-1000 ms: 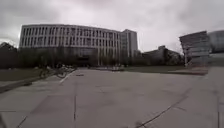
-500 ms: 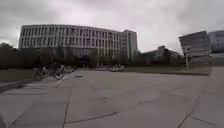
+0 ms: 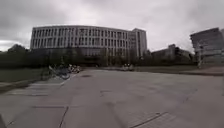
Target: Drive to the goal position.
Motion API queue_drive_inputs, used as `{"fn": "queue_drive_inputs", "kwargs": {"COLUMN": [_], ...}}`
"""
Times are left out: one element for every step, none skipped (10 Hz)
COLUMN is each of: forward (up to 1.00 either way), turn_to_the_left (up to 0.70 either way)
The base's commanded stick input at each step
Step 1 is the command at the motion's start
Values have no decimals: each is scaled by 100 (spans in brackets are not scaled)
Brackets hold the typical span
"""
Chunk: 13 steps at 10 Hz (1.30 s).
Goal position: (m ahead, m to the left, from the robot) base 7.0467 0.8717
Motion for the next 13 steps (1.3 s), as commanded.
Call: {"fn": "queue_drive_inputs", "kwargs": {"forward": [70,70,70,70,70,70,70,70,70,70,70,70,70], "turn_to_the_left": [35,35,34,18,1,0,0,0,0,0,0,0,0]}}
